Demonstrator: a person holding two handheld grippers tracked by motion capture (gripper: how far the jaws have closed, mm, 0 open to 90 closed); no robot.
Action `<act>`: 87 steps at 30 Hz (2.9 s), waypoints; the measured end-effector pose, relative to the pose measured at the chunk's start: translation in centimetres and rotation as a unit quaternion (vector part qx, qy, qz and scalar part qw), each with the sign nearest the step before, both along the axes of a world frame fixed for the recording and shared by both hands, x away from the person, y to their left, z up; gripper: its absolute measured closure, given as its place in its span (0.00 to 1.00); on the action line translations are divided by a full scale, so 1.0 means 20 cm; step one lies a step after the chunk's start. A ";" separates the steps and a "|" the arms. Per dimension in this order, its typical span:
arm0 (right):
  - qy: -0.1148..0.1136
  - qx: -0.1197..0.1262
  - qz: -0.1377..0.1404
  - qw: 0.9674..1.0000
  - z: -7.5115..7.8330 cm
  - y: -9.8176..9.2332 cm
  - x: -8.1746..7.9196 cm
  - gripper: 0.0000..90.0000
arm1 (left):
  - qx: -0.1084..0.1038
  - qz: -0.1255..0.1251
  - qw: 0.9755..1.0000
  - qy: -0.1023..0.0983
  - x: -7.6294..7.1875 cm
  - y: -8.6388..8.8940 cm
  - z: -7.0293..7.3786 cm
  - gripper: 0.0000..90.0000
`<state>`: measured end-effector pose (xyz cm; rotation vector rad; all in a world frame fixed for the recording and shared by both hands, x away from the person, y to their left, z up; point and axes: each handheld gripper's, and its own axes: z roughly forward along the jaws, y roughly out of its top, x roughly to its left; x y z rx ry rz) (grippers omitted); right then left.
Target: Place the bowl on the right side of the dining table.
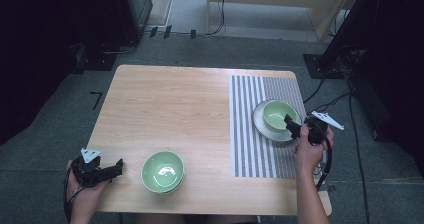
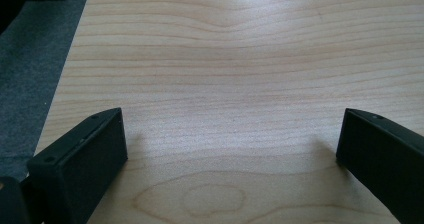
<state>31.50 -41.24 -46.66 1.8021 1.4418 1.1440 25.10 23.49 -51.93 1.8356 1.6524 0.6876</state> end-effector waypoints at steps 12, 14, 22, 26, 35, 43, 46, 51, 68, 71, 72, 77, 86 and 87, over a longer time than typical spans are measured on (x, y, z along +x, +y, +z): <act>-0.016 -0.013 0.022 1.000 0.03 0.05 -0.10 0.18 | 0.000 0.000 1.000 0.000 0.00 0.00 0.00 0.00; -0.018 -0.012 0.026 0.999 0.03 0.06 -0.11 0.18 | 0.000 0.000 1.000 0.000 0.00 0.00 0.00 0.00; -0.016 -0.013 0.029 0.999 0.02 0.07 -0.18 0.18 | 0.000 0.000 1.000 0.000 0.00 0.00 0.00 0.00; -0.014 -0.018 0.033 0.999 0.01 0.08 -0.20 0.18 | 0.000 0.000 1.000 0.000 0.00 0.00 0.00 0.00; -0.010 -0.025 0.039 0.999 -0.01 0.09 -0.26 0.18 | 0.000 0.000 1.000 0.000 0.00 0.00 0.00 0.00; -0.003 -0.026 0.039 0.999 -0.04 0.09 -0.30 0.18 | 0.000 0.000 1.000 0.000 0.00 0.00 0.00 0.00; -0.002 -0.029 0.041 0.999 -0.04 0.10 -0.32 0.18 | 0.000 0.000 1.000 0.000 0.00 0.00 0.00 0.00; 0.001 -0.031 0.045 0.999 -0.06 0.10 -0.35 0.18 | 0.000 0.000 1.000 0.000 0.00 0.00 0.00 0.00; 0.023 -0.038 0.048 0.998 -0.15 0.09 -0.47 0.18 | -0.001 0.000 1.000 0.000 0.00 0.00 0.00 0.00; 0.028 -0.037 0.045 0.998 -0.18 0.08 -0.49 0.18 | 0.000 0.000 1.000 0.000 0.00 0.00 0.00 0.00; 0.030 -0.038 0.044 0.998 -0.19 0.08 -0.50 0.18 | 0.000 0.000 1.000 0.000 0.00 0.00 0.00 0.00; 0.038 -0.044 0.045 0.997 -0.21 0.06 -0.53 0.18 | 0.000 0.000 1.000 0.000 0.00 0.00 0.00 0.00; 0.048 -0.054 0.043 0.996 -0.24 0.02 -0.59 0.18 | -0.001 0.000 1.000 0.000 0.00 0.00 0.00 0.00; 0.049 -0.055 0.043 0.996 -0.24 0.01 -0.60 0.18 | 0.000 0.000 1.000 0.000 0.00 0.00 0.00 0.00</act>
